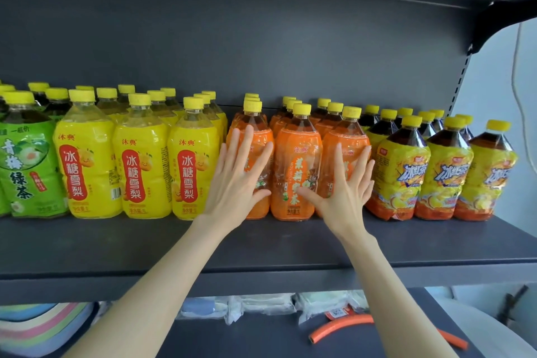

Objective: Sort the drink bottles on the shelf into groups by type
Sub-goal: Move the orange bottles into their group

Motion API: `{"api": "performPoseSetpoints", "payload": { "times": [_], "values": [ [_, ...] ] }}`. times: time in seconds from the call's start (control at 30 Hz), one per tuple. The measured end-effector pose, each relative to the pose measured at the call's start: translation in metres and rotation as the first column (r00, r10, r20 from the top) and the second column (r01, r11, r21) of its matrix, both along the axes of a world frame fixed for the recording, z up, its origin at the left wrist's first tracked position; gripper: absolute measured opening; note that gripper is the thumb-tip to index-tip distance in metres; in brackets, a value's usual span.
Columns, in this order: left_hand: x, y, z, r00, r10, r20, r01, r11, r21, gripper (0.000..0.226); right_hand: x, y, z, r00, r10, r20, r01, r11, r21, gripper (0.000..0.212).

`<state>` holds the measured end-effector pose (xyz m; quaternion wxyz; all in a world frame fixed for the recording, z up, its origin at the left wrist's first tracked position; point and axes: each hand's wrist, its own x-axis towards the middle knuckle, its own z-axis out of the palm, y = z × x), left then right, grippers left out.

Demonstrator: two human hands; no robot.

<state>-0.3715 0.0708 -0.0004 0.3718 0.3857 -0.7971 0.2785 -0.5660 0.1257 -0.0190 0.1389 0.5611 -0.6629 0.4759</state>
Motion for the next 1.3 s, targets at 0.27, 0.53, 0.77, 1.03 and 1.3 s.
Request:
{"api": "performPoseSetpoints", "payload": {
  "times": [0.27,0.53,0.77,1.03,1.3],
  "values": [
    [-0.004,0.000,0.000,0.997,0.074,-0.009,-0.074,0.996,-0.044,0.100,0.001,-0.005,-0.007,0.999,0.006,-0.047,-0.009,0.999,-0.051,0.095],
    [-0.010,0.000,-0.004,0.992,0.124,0.009,-0.123,0.992,-0.036,0.100,-0.005,-0.005,-0.009,0.998,0.012,-0.066,-0.014,0.999,-0.040,0.093],
    [-0.009,0.010,-0.002,0.998,0.068,-0.011,-0.068,0.997,0.032,0.084,-0.008,0.011,0.004,0.990,0.023,-0.141,-0.001,0.988,0.155,0.099],
    [-0.017,0.022,-0.013,0.990,0.091,0.108,-0.093,0.996,0.016,0.078,0.001,0.012,0.001,0.964,-0.038,-0.263,0.047,0.999,0.027,0.086],
    [-0.017,0.022,-0.014,0.983,0.119,0.137,-0.126,0.991,0.040,0.077,0.010,0.004,-0.008,0.953,-0.140,-0.267,0.130,0.990,-0.053,0.095]
  ]
}}
